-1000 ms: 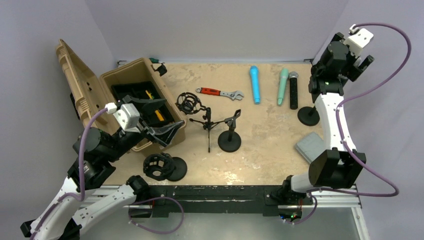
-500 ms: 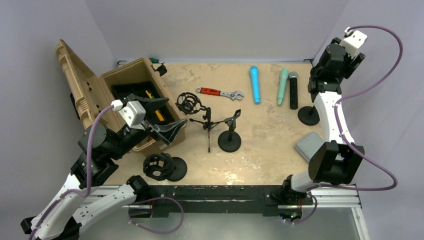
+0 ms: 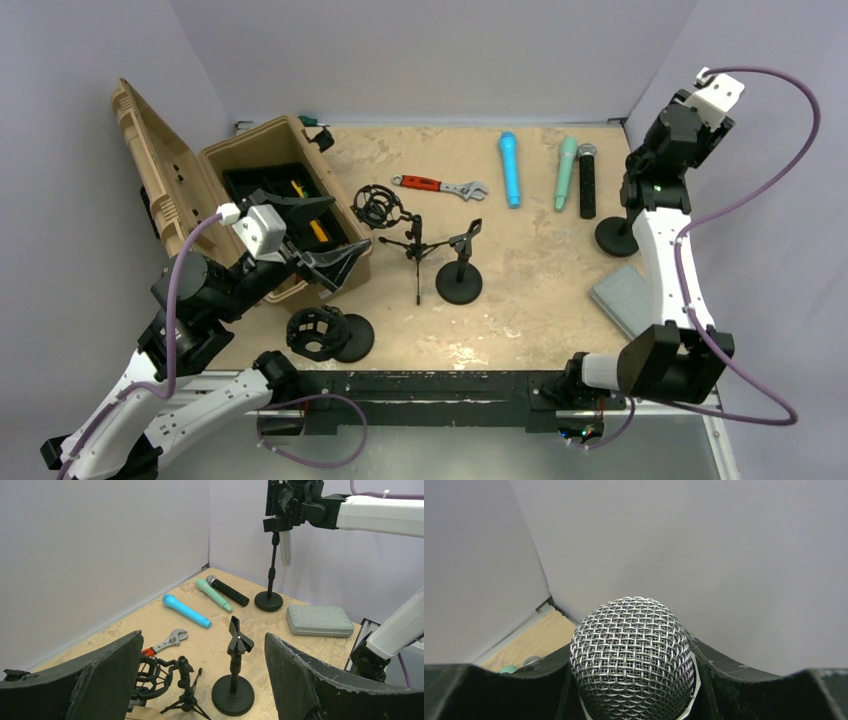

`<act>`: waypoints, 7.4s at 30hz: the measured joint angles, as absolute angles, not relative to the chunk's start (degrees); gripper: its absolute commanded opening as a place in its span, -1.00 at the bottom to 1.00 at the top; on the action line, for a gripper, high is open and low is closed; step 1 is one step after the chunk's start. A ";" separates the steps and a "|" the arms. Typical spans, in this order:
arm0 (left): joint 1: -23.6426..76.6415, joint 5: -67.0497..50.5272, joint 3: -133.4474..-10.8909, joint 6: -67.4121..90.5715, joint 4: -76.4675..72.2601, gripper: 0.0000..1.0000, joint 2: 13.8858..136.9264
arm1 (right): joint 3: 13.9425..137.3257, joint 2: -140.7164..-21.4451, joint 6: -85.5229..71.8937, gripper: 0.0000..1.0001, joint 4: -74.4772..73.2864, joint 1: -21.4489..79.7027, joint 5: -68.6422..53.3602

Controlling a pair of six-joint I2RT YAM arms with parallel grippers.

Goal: Remove the microphone from the stand

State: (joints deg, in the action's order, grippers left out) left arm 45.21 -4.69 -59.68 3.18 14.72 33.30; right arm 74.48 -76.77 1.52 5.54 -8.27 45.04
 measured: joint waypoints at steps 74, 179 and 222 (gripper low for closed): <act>53.76 -37.39 -75.55 11.11 -25.21 0.76 96.92 | 56.47 -38.11 -1.34 -1.00 -19.73 15.03 -19.05; 54.02 3.20 -63.55 -6.22 17.50 0.81 35.14 | 118.56 -136.68 -13.69 -0.99 -23.97 3.79 12.25; 54.92 -1.10 -63.09 -5.06 17.50 0.77 37.98 | 118.21 -134.34 -13.26 0.46 -29.67 3.79 5.19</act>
